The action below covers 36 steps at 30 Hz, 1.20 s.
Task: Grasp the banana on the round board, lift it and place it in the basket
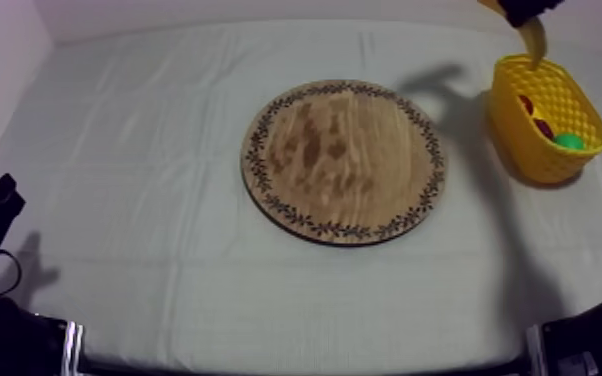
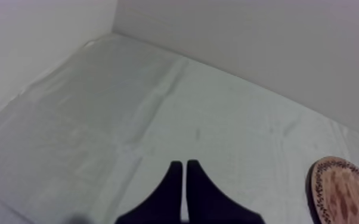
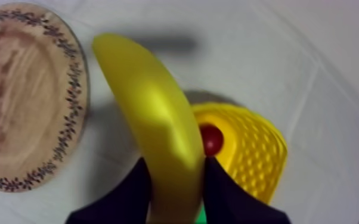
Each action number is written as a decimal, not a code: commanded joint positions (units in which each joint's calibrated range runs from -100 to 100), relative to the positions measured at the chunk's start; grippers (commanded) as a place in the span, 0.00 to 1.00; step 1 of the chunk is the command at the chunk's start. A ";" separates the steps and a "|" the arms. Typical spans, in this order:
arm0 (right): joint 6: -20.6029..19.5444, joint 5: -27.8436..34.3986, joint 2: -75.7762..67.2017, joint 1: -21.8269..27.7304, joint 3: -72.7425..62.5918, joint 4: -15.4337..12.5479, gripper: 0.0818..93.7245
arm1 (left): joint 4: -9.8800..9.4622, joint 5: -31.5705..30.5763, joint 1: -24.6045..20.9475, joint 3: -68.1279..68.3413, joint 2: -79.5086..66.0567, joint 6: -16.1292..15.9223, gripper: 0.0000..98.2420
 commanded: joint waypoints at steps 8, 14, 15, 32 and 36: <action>1.53 0.08 -2.94 8.30 4.63 0.69 0.22 | -0.01 -0.01 -0.02 0.03 0.02 0.00 0.00; 2.10 -0.16 -2.85 9.84 4.98 1.18 0.24 | -0.01 -0.01 -0.02 0.03 0.02 0.00 0.00; 2.12 -0.24 -2.61 9.92 5.04 1.23 0.24 | -0.01 -0.01 -0.02 0.03 0.02 0.00 0.00; -0.37 -7.79 9.75 9.46 10.94 2.11 0.31 | -0.01 -0.01 -0.02 0.03 0.02 0.00 0.00; -1.03 -8.83 12.42 9.21 10.72 2.01 0.36 | -0.01 -0.01 -0.02 0.03 0.02 0.00 0.00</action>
